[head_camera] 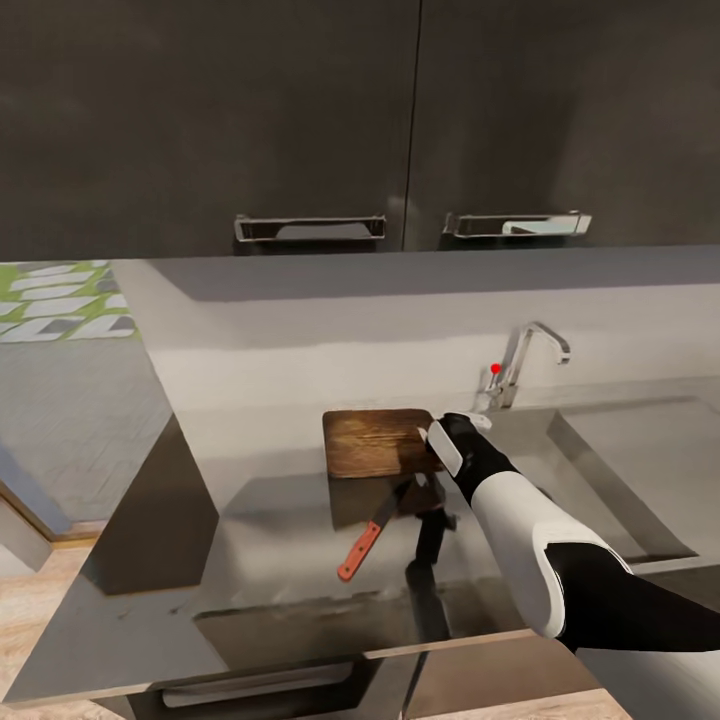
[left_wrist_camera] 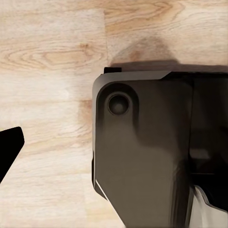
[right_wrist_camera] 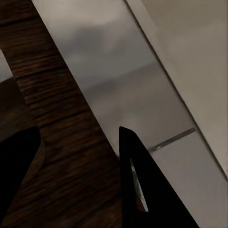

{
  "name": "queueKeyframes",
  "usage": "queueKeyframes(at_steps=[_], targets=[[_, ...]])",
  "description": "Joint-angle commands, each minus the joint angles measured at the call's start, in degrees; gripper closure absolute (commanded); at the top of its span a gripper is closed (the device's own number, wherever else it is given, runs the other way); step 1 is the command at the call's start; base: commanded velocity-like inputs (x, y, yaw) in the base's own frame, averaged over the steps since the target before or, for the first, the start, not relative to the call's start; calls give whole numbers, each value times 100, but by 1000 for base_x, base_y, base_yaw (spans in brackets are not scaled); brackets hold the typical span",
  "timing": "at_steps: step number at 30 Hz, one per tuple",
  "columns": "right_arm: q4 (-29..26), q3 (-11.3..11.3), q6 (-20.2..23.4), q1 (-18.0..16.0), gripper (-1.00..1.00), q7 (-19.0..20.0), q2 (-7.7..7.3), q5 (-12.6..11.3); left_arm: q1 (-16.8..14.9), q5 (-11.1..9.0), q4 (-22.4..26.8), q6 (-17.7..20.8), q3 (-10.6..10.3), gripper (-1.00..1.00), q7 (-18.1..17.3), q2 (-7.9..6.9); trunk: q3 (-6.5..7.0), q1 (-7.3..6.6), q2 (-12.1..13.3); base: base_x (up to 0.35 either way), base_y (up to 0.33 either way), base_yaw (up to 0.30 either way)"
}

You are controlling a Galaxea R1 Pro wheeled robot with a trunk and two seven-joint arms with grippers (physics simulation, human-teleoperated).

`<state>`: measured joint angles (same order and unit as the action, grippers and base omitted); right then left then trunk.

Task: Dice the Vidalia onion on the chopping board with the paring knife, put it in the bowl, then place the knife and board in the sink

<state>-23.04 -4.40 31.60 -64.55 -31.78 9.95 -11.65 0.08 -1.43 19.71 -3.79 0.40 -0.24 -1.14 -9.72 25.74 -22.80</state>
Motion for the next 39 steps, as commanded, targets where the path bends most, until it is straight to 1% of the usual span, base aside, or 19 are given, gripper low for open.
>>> queueKeyframes(at_steps=[1, 10, 17, 24, 31, 39], targets=[[-6, -18, 12, -4, 100, -5, 4, -19, 1, -15, 7, -8, 4, -100, -3, 0, -20, 4, -11, 98, 0, 0], [-2, -23, -181, -3, 100, 97, 4, 7, 1, -19, 9, -8, 4, -100, -3, -1, -61, 4, -11, 113, 0, 0], [1, -19, -204, -1, 100, 117, 4, 6, 1, -22, 7, -8, 4, -100, 8, 0, -75, 4, -11, 15, 0, 0], [10, -18, -206, -1, 100, 119, 4, 5, 1, -22, 7, -8, 4, -100, 15, 0, -92, 4, -11, 139, 0, 0], [142, -17, -214, -2, 100, 128, 4, -3, 1, -17, 8, -8, 3, -100, 15, 0, -145, 4, -11, 32, 0, 0], [163, -17, -218, 2, 100, 128, 4, 3, 1, -20, 6, -8, 4, -100, 15, 0, -217, 4, -11, 2, 0, 0]])
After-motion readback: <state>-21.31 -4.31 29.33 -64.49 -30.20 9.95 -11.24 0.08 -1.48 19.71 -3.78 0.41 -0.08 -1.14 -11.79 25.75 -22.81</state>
